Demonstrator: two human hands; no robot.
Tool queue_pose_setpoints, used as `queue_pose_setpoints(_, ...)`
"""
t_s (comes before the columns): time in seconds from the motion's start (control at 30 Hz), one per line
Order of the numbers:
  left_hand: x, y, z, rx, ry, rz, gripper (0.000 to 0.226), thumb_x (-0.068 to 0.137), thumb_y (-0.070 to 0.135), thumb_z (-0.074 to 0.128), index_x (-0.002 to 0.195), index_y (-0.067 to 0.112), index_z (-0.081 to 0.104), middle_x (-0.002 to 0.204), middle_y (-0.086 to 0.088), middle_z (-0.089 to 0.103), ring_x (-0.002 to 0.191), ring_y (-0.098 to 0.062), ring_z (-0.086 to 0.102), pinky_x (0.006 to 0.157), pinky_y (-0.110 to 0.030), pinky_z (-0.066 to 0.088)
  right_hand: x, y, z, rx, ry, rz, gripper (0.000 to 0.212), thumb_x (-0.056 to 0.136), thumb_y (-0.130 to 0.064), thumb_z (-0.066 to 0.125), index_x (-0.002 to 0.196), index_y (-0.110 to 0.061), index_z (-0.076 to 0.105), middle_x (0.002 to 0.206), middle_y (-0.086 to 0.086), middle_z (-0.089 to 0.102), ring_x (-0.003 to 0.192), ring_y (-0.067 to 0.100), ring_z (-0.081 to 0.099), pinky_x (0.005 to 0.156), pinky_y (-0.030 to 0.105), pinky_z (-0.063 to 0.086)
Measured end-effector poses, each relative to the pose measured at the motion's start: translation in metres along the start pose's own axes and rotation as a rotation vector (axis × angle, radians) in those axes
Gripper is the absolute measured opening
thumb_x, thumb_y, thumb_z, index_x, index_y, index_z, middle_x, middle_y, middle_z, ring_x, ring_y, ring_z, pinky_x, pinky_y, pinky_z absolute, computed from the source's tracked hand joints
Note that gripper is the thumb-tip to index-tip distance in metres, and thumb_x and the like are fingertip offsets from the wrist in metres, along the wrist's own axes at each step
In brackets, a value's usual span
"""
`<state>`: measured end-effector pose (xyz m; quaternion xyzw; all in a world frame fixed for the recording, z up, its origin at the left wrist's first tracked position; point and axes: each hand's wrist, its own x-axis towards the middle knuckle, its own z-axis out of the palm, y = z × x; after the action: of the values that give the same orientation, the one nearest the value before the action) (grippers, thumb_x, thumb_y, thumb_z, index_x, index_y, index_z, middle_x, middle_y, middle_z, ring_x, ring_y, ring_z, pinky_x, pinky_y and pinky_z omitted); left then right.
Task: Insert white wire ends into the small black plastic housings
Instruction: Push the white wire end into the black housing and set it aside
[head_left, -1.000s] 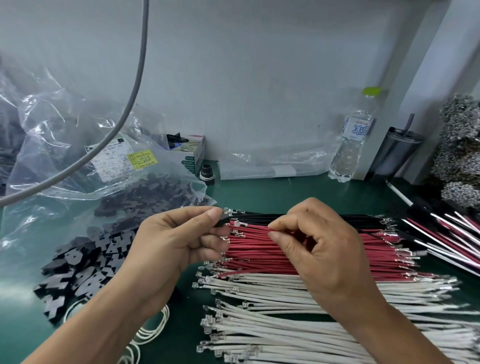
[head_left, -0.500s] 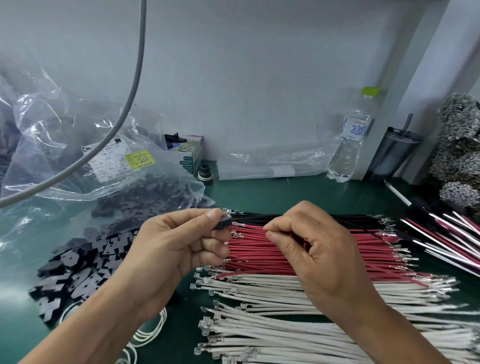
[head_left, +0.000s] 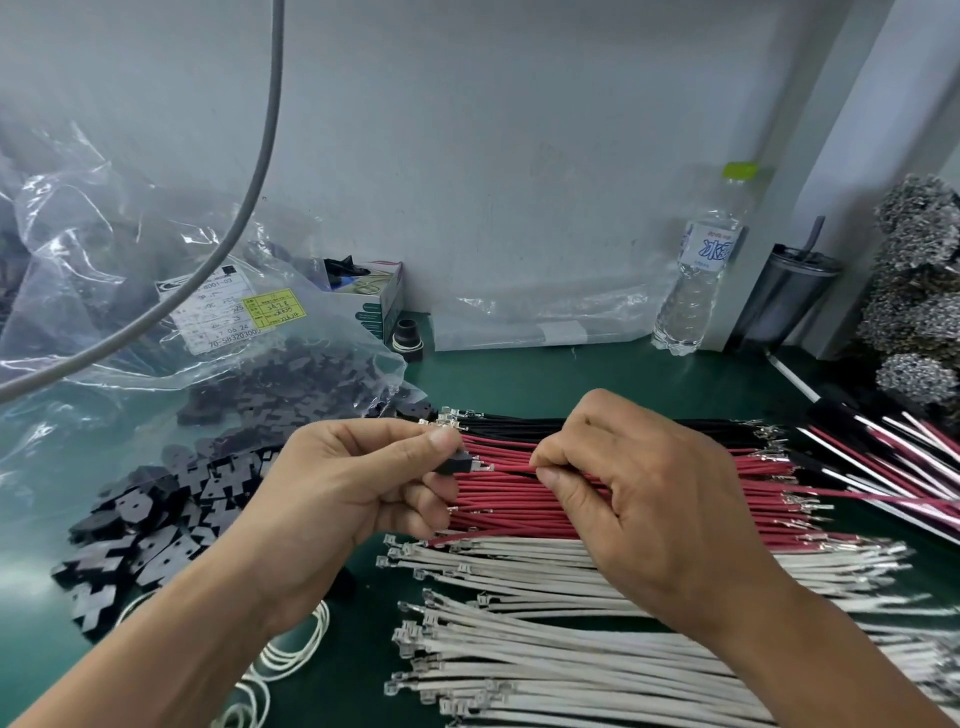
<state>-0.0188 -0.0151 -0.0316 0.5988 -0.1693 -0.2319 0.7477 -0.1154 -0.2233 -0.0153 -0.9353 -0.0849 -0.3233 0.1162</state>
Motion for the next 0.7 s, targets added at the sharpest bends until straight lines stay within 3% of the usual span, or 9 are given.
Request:
queue_pose_setpoints(0.33,0.001,-0.005,0.010,-0.149,0.024,-0.027,0.038,0.075,0.031,0.078,0.097,0.000,0.079,0.081,-0.018,0.073,0.063,-0.022,0.070,0.056,-0.027,0.060,-0.004,-0.011,0.015,0.218,0.019,0.104,0.014,0.097,-0.032,0.056,0.090,-0.027,0.067,0.087,-0.014,0.056,0.077,0.009,0.058,0.064,0.035,0.050)
queue_pose_setpoints(0.47,-0.003,-0.005,0.012,0.192,0.123,0.185,0.034,0.070,0.038,0.080,0.101,0.025,0.082,0.092,-0.010,0.080,0.074,-0.022,0.076,0.062,-0.025,0.061,-0.005,-0.007,0.017,0.160,0.029,0.131,0.015,0.100,-0.035,0.054,0.091,-0.030,0.065,0.088,-0.015,0.056,0.077,0.007,0.058,0.062,0.035,0.051)
queue_pose_setpoints(0.57,-0.005,-0.004,0.008,0.465,0.101,0.305,0.034,0.069,0.031,0.087,0.102,0.035,0.080,0.085,-0.003,0.080,0.070,-0.019,0.075,0.065,-0.022,0.061,-0.007,-0.003,0.021,0.176,0.020,0.156,0.014,0.102,-0.034,0.056,0.092,-0.031,0.065,0.088,-0.015,0.057,0.077,0.007,0.058,0.062,0.035,0.051)
queue_pose_setpoints(0.7,-0.004,-0.005,0.008,0.390,0.102,0.280,0.025,0.069,0.014,0.084,0.091,0.025,0.083,0.078,-0.007,0.079,0.063,-0.022,0.076,0.060,-0.021,0.060,-0.006,-0.004,0.020,0.206,0.017,0.131,0.019,0.097,-0.040,0.057,0.088,-0.028,0.069,0.084,-0.015,0.057,0.076,0.008,0.058,0.062,0.035,0.051)
